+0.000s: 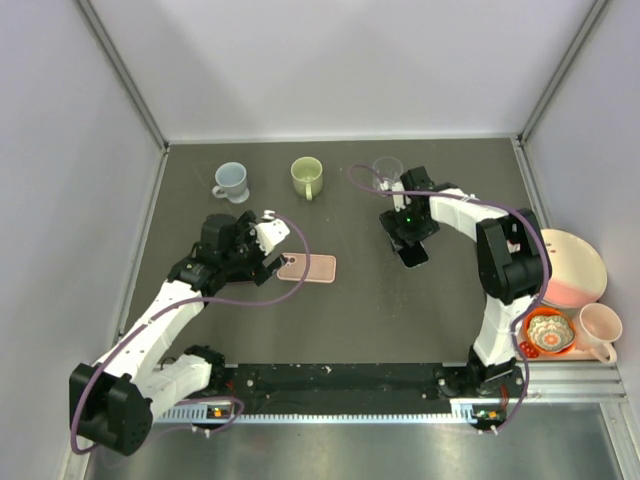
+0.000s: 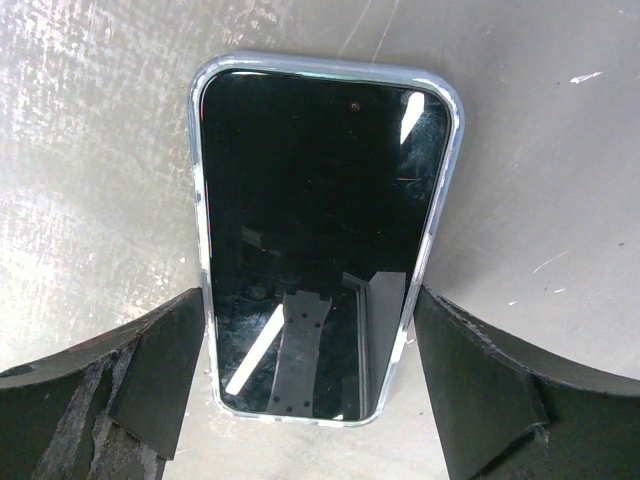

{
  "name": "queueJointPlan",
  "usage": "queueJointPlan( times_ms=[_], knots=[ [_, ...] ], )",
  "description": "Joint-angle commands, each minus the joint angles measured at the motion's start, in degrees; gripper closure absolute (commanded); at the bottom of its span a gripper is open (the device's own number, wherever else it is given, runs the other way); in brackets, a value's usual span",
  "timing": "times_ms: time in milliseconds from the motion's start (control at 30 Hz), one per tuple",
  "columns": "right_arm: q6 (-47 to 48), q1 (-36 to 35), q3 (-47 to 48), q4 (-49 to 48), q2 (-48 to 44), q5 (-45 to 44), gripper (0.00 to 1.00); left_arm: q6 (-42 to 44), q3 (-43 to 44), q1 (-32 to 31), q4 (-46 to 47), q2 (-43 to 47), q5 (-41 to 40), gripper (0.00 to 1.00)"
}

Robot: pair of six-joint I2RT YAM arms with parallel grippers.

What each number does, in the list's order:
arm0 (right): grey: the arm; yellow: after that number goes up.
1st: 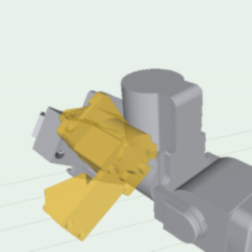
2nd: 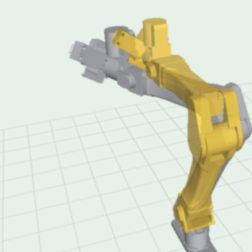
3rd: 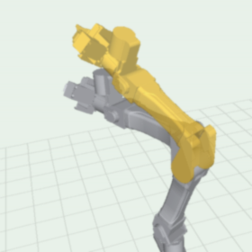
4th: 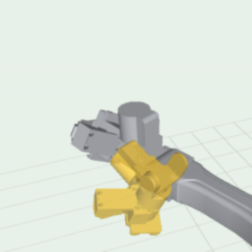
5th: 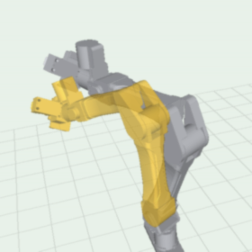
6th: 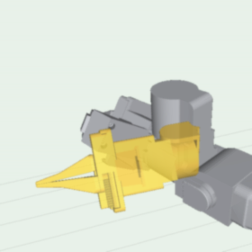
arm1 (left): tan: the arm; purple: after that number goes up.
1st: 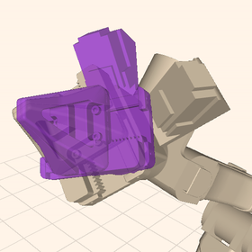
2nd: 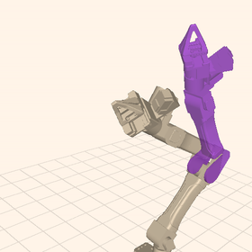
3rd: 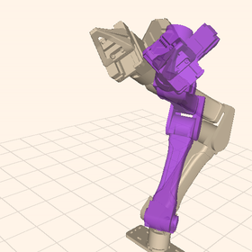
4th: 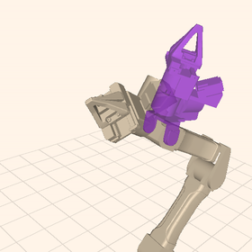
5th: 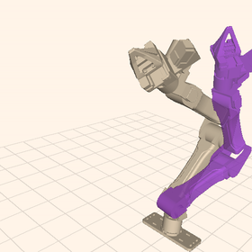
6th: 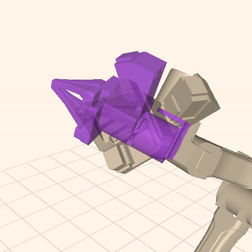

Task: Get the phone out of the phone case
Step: Pick up the phone at the center of the board.

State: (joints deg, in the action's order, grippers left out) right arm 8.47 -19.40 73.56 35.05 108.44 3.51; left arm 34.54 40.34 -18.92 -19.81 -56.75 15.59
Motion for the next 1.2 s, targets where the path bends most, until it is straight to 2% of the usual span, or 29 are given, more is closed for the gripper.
queueJointPlan(
  times_ms=[0,133,233,367,533,567,767,800,1167],
  knots=[
    [-1.61,-0.82,-0.17,-1.74,0.63,-0.69,0.19,-0.53,-0.35,0.37,1.62,1.03,1.19,0.01],
    [-1.97,-0.82,-0.35,-2.0,1.16,-0.7,0.26,-0.62,-0.26,0.37,1.62,1.03,0.84,0.01],
    [-1.62,-0.82,-0.43,-2.0,1.24,-0.43,0.37,-0.79,-0.26,0.46,1.71,1.03,0.93,0.01],
    [-1.0,-0.82,-0.43,-2.0,1.42,0.71,0.61,-0.88,-0.17,0.46,1.62,0.77,0.58,0.01],
    [0.05,-0.82,-0.43,-2.18,1.16,1.85,0.69,-1.06,-0.08,0.72,1.8,0.77,0.4,0.01],
    [0.14,-0.82,-0.43,-2.18,0.9,2.03,0.76,-1.06,-0.17,0.64,1.8,0.77,0.4,0.01],
    [0.32,-0.73,-0.17,-2.53,-0.34,2.47,0.98,-1.23,-0.17,0.99,1.8,0.85,0.66,0.01],
    [0.41,-0.73,-0.17,-2.44,-0.77,2.47,1.0,-1.23,-0.17,0.99,1.88,0.77,0.66,0.01],
    [2.07,-0.82,1.59,-1.48,-3.94,0.8,1.0,-1.41,0.0,1.08,1.8,0.42,0.84,0.01]
  ],
)
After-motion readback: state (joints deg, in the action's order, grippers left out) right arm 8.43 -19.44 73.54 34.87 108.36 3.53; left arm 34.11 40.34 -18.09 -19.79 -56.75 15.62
